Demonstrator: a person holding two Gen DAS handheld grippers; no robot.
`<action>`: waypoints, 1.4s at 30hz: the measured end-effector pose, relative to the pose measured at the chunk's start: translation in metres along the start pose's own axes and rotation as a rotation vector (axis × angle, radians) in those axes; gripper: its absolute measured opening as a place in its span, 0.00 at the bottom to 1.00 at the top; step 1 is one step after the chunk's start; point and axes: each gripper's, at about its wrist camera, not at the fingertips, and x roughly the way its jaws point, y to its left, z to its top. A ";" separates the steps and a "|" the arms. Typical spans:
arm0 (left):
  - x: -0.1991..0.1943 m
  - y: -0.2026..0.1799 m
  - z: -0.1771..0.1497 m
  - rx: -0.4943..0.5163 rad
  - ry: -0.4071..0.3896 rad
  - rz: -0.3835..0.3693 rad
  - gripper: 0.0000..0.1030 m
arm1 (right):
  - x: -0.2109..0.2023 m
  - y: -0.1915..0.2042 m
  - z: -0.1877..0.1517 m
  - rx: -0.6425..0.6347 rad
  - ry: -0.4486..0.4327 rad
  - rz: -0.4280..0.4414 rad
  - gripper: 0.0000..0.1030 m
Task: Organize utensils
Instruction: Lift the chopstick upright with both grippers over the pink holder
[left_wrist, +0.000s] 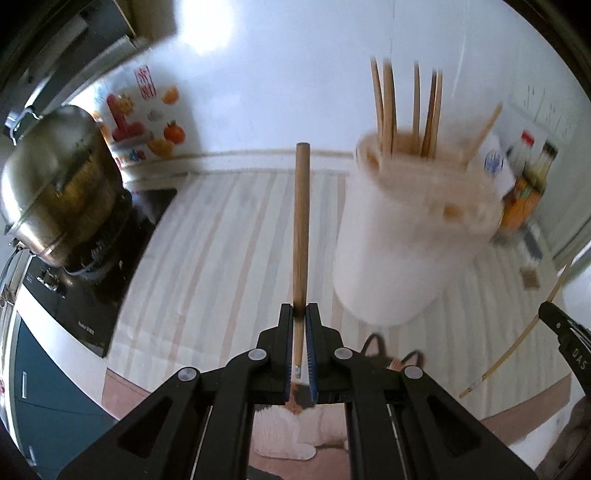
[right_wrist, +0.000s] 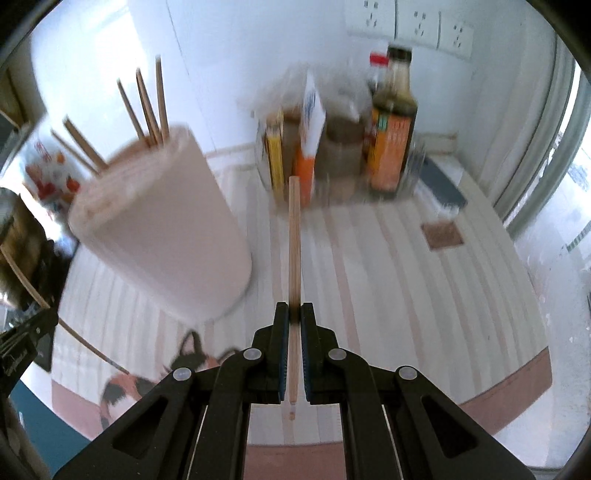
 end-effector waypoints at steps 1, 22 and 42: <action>-0.008 0.003 0.005 -0.016 -0.017 -0.010 0.04 | -0.005 0.000 0.005 0.005 -0.019 0.003 0.06; -0.160 0.032 0.102 -0.237 -0.284 -0.359 0.04 | -0.121 -0.010 0.143 0.183 -0.232 0.358 0.06; -0.020 -0.022 0.167 -0.149 -0.095 -0.189 0.04 | -0.028 0.065 0.208 0.099 -0.211 0.256 0.06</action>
